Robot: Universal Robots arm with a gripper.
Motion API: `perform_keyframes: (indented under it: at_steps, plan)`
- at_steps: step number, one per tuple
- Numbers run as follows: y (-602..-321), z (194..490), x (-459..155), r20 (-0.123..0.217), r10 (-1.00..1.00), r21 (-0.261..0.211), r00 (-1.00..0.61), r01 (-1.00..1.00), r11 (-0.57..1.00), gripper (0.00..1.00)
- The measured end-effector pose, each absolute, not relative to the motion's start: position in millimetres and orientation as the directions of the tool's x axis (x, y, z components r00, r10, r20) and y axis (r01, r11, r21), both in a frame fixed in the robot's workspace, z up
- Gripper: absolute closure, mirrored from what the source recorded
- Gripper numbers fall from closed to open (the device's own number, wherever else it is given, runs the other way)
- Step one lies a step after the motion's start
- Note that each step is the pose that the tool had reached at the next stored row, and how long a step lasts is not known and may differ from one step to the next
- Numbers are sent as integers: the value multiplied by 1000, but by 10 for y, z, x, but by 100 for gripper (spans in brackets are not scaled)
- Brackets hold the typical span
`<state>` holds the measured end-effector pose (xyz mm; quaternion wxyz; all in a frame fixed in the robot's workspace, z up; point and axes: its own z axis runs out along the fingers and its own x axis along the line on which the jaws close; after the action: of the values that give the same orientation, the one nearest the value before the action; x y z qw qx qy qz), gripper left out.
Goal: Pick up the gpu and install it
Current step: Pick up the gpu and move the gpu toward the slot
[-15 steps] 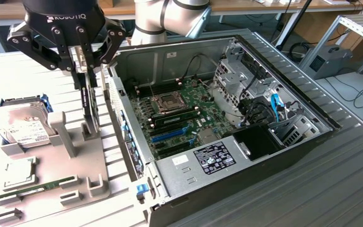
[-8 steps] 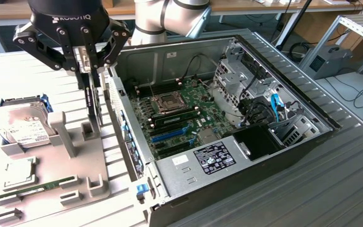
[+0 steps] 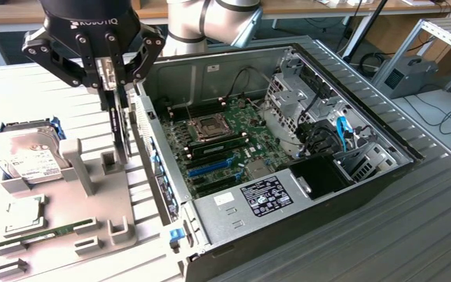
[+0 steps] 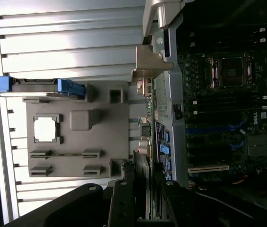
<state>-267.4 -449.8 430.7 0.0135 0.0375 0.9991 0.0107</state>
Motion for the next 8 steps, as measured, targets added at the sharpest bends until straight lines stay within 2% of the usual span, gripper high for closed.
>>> perform_keyframes:
  at_steps: [8]
  plan:
    - [-4498,4306,-2636,-26,75,22,-997,75,997,74]
